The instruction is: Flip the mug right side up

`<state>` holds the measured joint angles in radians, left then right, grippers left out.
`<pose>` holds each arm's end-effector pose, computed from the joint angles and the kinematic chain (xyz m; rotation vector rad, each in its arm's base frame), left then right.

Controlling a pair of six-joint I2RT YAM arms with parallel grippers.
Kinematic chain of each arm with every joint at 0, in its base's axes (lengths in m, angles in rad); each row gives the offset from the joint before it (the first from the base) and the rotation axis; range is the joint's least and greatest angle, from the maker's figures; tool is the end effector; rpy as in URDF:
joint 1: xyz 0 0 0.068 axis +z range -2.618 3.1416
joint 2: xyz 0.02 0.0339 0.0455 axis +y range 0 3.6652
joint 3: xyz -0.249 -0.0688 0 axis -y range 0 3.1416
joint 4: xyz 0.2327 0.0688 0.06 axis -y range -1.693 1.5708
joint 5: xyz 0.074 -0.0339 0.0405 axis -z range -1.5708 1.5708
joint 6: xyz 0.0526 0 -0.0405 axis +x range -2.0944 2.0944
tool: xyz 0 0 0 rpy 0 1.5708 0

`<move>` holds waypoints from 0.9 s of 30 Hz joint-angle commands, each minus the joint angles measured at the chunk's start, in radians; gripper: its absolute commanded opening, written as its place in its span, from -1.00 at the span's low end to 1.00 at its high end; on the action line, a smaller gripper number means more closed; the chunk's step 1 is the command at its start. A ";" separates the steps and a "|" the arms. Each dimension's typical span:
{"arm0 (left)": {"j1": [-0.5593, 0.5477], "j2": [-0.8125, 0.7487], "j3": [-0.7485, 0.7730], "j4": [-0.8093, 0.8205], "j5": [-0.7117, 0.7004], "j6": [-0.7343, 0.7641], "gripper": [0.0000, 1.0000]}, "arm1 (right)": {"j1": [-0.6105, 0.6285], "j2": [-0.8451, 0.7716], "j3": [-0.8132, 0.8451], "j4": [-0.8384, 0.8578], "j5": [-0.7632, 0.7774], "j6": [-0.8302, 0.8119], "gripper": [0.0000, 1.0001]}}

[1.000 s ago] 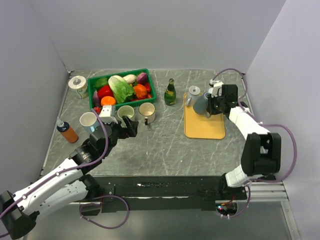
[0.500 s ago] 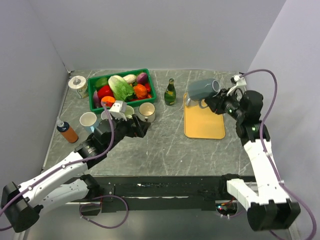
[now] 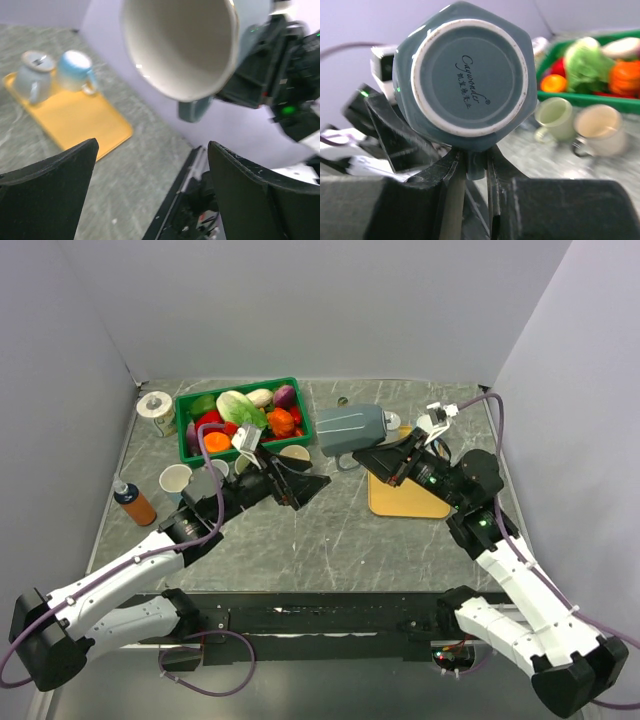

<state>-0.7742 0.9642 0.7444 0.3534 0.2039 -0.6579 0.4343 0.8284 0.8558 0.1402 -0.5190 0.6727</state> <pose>0.1660 -0.1772 0.3426 0.2745 1.5562 -1.2991 0.1710 0.1081 0.3833 -0.2861 1.5272 1.2569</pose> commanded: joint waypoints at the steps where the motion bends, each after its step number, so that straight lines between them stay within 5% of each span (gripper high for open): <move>1: -0.005 -0.018 -0.016 0.198 0.101 -0.055 0.93 | 0.064 0.024 -0.006 0.361 0.063 0.168 -1.00; 15: -0.005 -0.062 -0.022 0.236 0.043 -0.080 0.98 | 0.201 0.120 -0.009 0.479 0.117 0.202 -1.00; 27: -0.005 -0.081 -0.028 0.251 -0.001 -0.094 0.52 | 0.242 0.098 -0.024 0.478 0.119 0.156 -1.00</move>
<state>-0.7757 0.9039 0.7055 0.5373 0.2142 -0.7311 0.6643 0.9653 0.8238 0.4591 -0.4297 0.8467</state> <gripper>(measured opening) 0.790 0.248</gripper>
